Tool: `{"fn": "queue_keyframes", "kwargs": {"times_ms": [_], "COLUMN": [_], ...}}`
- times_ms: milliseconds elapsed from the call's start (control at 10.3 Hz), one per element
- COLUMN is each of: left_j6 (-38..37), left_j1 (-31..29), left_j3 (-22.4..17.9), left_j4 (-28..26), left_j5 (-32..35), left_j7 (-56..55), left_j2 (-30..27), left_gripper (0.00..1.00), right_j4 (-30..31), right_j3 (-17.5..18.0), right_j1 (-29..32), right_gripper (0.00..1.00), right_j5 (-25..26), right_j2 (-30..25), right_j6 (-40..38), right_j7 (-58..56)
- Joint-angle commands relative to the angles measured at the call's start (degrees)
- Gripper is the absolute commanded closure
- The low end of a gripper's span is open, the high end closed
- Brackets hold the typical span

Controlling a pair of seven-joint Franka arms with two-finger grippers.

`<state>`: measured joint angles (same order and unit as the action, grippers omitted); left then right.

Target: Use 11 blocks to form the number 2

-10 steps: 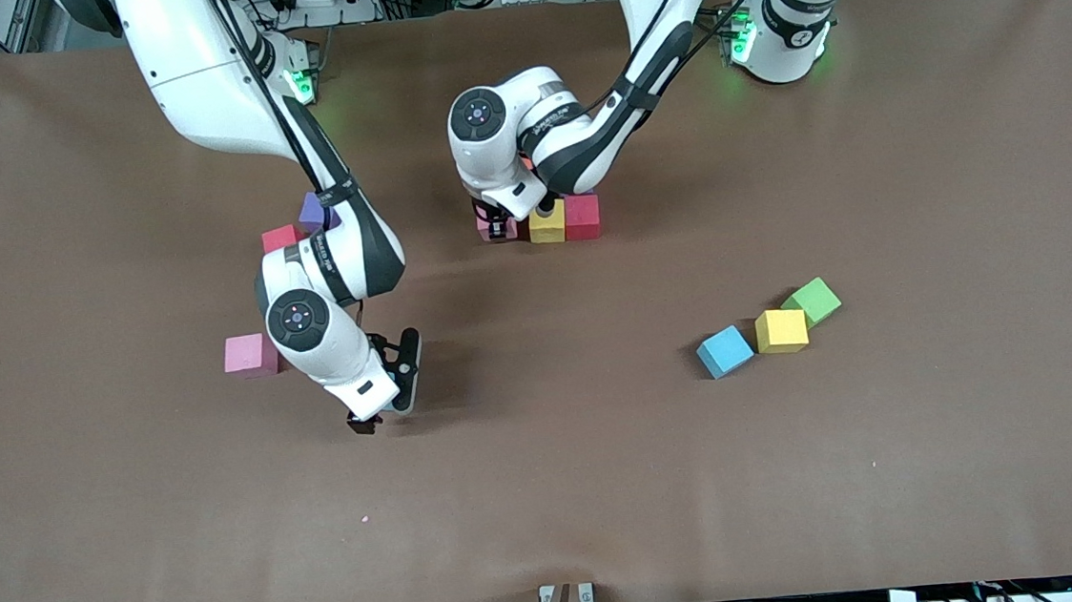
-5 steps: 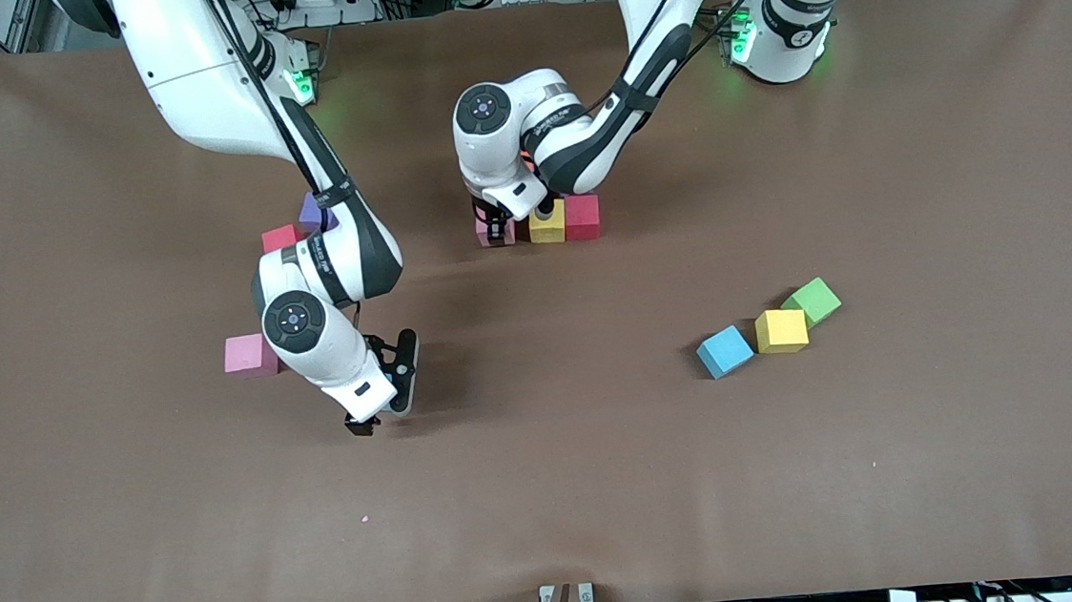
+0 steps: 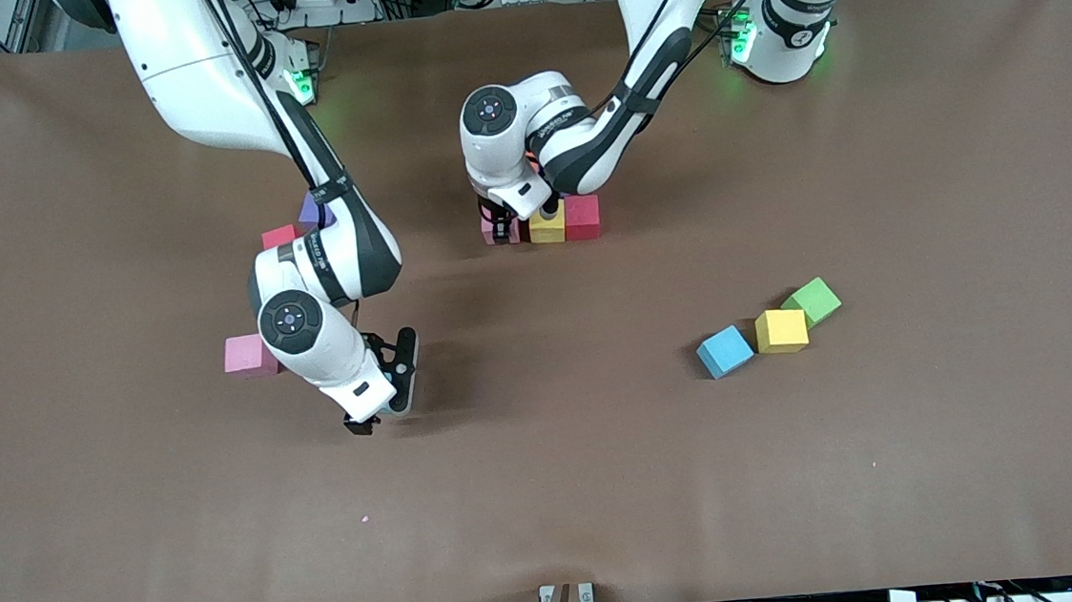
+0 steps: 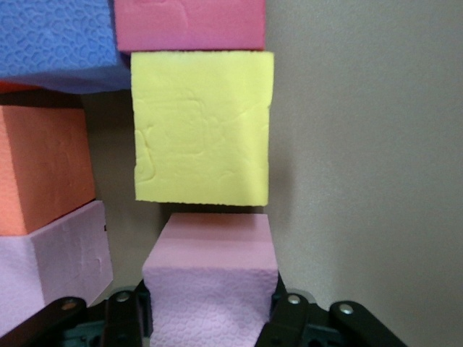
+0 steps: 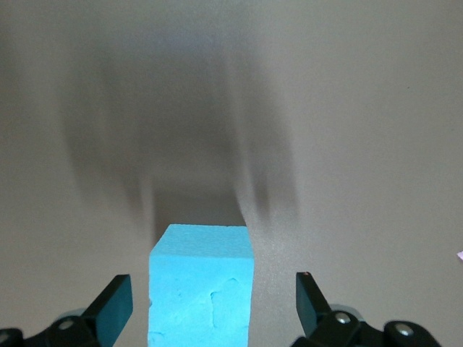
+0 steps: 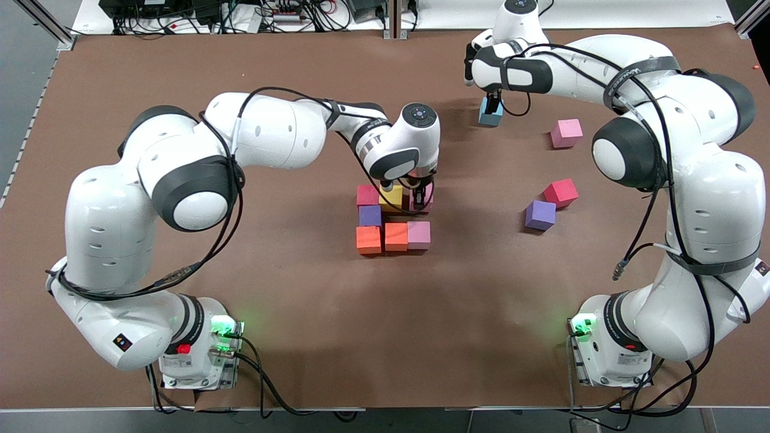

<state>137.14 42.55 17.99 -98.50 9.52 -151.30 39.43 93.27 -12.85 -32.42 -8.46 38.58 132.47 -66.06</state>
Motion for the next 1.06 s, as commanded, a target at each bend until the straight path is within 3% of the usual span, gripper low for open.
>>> {"fn": "queue_keyframes", "kwargs": {"times_ms": [0,870,966], "left_j6": [0.8,1.4,1.4], "left_j1": [-0.2,-0.7,-0.7], "left_j3": [-0.3,-0.3,-0.3], "left_j4": [-2.8,-3.6,-3.6], "left_j5": [1.4,2.3,2.2], "left_j7": [-0.4,0.2,0.4], "left_j2": [-2.3,-2.2,-2.2], "left_gripper": [0.5,0.49,0.49], "right_j4": [1.1,1.7,1.7], "right_j3": [1.0,1.3,1.6], "right_j1": [1.0,2.1,2.2], "right_gripper": [0.0,0.0,0.07], "right_j5": [-1.8,-2.8,-3.5], "right_j2": [-0.6,2.9,2.8], "right_j6": [-0.8,4.2,4.1], "right_j7": [-2.1,-2.2,-2.2]}}
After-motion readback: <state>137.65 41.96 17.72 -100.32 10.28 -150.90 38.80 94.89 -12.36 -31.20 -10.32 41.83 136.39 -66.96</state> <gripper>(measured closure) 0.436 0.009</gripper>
